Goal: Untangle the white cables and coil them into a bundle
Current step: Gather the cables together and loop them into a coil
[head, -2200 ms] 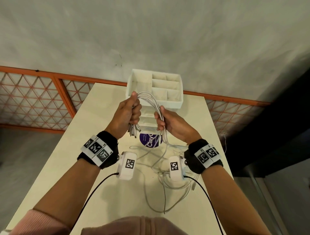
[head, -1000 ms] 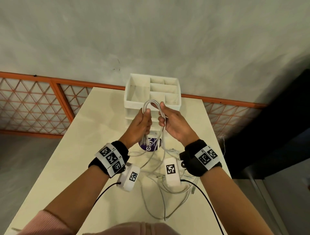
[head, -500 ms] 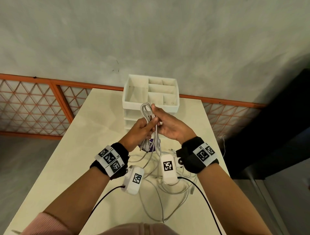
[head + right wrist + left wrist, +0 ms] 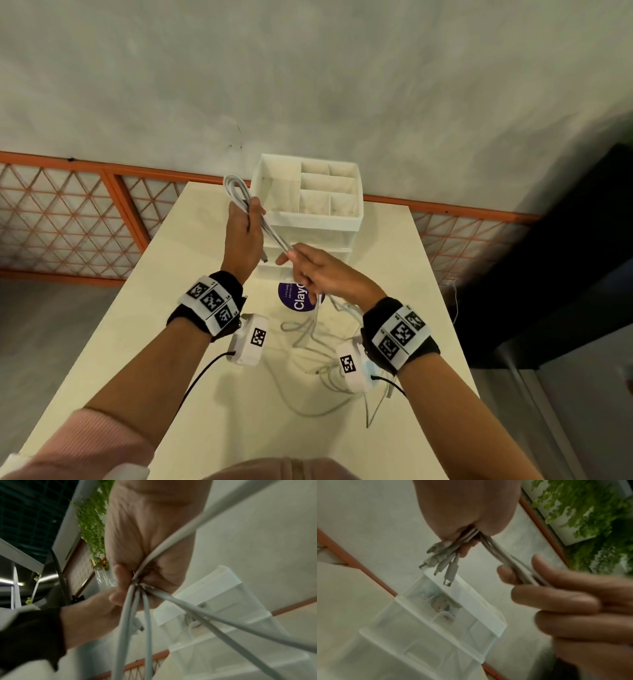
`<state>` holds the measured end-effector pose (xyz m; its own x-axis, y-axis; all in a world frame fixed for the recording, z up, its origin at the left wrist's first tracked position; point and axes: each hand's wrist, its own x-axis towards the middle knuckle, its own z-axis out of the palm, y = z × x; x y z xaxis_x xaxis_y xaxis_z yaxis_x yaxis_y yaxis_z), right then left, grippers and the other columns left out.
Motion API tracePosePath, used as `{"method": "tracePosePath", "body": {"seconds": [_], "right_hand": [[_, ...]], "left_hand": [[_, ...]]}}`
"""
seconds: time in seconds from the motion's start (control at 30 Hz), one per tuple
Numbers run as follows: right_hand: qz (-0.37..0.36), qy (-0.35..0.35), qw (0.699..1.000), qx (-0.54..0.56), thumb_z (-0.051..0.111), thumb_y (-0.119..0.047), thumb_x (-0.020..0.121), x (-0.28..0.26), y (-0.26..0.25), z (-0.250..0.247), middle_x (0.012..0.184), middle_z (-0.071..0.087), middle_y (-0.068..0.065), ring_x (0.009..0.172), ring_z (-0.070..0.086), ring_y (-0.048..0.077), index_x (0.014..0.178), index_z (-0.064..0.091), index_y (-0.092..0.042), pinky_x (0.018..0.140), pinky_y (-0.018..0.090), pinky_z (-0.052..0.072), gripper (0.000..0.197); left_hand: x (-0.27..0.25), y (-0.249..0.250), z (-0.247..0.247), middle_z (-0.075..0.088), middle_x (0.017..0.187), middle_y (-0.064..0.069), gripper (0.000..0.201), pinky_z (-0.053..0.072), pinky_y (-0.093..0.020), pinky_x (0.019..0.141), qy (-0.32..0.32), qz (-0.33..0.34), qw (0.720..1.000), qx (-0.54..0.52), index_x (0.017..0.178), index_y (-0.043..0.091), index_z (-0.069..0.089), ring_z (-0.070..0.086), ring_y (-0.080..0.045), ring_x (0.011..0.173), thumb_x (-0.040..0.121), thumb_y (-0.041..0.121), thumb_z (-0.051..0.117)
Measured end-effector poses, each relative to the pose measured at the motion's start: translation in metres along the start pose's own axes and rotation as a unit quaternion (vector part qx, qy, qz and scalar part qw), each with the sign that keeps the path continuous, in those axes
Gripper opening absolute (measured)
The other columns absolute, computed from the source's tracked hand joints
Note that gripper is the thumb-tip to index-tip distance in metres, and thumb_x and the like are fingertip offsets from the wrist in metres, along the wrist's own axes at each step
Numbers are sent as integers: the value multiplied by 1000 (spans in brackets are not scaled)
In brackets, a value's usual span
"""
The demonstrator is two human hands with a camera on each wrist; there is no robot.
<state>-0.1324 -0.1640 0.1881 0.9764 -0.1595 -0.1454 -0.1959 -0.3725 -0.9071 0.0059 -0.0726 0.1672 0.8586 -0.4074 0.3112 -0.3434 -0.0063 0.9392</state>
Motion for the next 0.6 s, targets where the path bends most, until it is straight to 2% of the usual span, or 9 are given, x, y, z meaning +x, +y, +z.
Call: {"method": "tracePosePath", "body": {"seconds": [0.07, 0.13, 0.23, 0.33, 0.4, 0.47, 0.53, 0.57, 0.6], "right_hand": [[1, -51, 999, 4, 29, -37, 102, -3, -1, 11, 63, 36, -2, 47, 36, 8, 117, 50, -16, 43, 21, 44, 34], [12, -98, 995, 1, 27, -41, 102, -5, 0, 17, 63, 34, 0, 48, 32, 8, 117, 49, -21, 44, 19, 43, 33], [31, -148, 988, -17, 22, -41, 102, -10, 3, 10, 63, 31, 1, 48, 28, 10, 117, 51, -13, 50, 19, 42, 43], [46, -178, 983, -11, 22, -42, 102, -15, 10, -10, 62, 28, -2, 49, 30, 9, 105, 56, -11, 59, 24, 38, 46], [58, -181, 982, -11, 24, -42, 101, -18, 18, -22, 63, 29, -2, 52, 33, 8, 107, 59, -15, 62, 24, 37, 45], [80, -183, 980, 6, 27, -38, 102, -20, 26, -32, 67, 34, -2, 57, 37, 7, 121, 57, -15, 63, 20, 39, 43], [92, -186, 978, 11, 32, -36, 102, -21, 32, -39, 70, 43, -3, 60, 43, 8, 129, 50, -4, 65, 19, 42, 45], [88, -184, 979, -14, 35, -36, 100, -22, 32, -42, 71, 47, -5, 60, 44, 8, 126, 50, -2, 66, 20, 42, 45], [78, -178, 980, -51, 38, -34, 100, -22, 30, -45, 71, 48, -5, 58, 44, 7, 122, 55, -6, 66, 21, 41, 40]], "left_hand": [[-2, -1, 1, 46, 63, 0, 38, 40, -30, 55, 4, -35, 999, -13, 82, 9, 47, 46, -17, 56, 101, 37, 30], [-6, 0, 1, 50, 62, -1, 41, 39, -26, 51, 0, -64, 996, -56, 75, 12, 48, 46, -16, 53, 102, 37, 29], [-7, 5, -2, 47, 52, 7, 38, 39, -20, 49, -4, -107, 976, -190, 70, 16, 42, 43, -8, 48, 103, 32, 31], [-4, 9, -6, 38, 46, 12, 39, 34, -19, 49, -14, -138, 950, -280, 67, 17, 39, 38, -7, 45, 103, 31, 32], [-6, 10, -7, 35, 45, 12, 40, 32, -18, 48, -25, -130, 952, -275, 66, 17, 38, 36, -6, 44, 103, 31, 32], [-8, 9, -7, 34, 45, 13, 40, 33, -17, 49, -37, -106, 961, -253, 66, 17, 36, 35, -6, 45, 103, 31, 31], [-10, 8, -8, 34, 46, 13, 39, 34, -17, 50, -54, -87, 967, -232, 67, 16, 36, 35, -6, 46, 103, 30, 30], [-11, 8, -7, 34, 46, 13, 39, 35, -17, 51, -66, -78, 970, -222, 67, 16, 36, 35, -6, 46, 103, 30, 30], [-12, 8, -7, 34, 47, 13, 39, 34, -17, 52, -83, -69, 972, -210, 67, 16, 36, 35, -6, 47, 103, 30, 29]]}}
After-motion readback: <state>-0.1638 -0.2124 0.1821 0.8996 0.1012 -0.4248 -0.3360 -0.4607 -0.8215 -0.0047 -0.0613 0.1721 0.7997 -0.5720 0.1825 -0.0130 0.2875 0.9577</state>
